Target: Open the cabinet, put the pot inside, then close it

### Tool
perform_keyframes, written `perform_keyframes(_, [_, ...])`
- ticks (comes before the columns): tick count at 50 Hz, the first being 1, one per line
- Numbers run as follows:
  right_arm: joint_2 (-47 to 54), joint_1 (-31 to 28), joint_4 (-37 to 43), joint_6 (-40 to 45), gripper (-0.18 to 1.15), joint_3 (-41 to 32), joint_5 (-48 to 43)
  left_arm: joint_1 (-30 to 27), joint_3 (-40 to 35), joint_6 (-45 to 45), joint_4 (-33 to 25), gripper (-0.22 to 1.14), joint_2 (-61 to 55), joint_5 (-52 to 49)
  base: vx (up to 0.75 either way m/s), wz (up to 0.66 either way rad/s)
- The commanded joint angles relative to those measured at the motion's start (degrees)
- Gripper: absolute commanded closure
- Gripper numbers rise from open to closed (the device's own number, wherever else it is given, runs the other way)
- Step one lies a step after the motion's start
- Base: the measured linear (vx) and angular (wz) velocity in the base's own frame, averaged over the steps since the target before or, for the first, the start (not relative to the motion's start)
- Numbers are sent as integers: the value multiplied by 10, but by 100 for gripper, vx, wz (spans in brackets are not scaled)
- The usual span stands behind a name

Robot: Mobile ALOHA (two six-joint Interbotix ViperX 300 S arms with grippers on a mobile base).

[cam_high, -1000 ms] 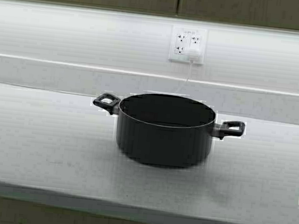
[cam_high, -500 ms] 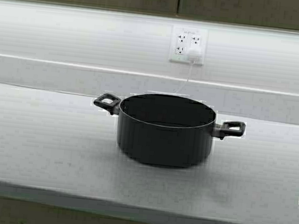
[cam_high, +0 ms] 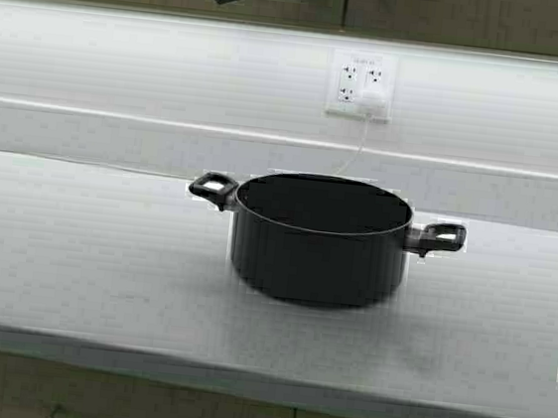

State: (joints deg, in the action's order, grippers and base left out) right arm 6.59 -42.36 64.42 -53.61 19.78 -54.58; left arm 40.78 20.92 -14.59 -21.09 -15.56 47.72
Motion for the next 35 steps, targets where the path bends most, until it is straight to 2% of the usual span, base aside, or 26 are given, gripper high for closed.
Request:
perform_keyframes(1, [-16,-1,-1,2,98,-4,3,4,-23,1,2,92,11,-6,-4,3])
perform_keyframes(3, [-22,-1,2,2,90,4,13,5,-16,1,2,84,20,-11,-4,4])
perform_keyframes(5, [-32,-1,4,2,86,14,32,4,-7,2,1,82,29,-17,-3,4])
perform_keyframes(12, [-84,0,3,-4,92,62,116,4,40,6,2,89,74,-57,-2,2])
perform_keyframes(22, [-178,32,-13,-16,91,143,257,4,120,5,1,89,150,-79,1,-2])
perform_keyframes(35, [-269,81,-57,-17,91,213,352,4,185,1,1,89,203,-96,-2,-1])
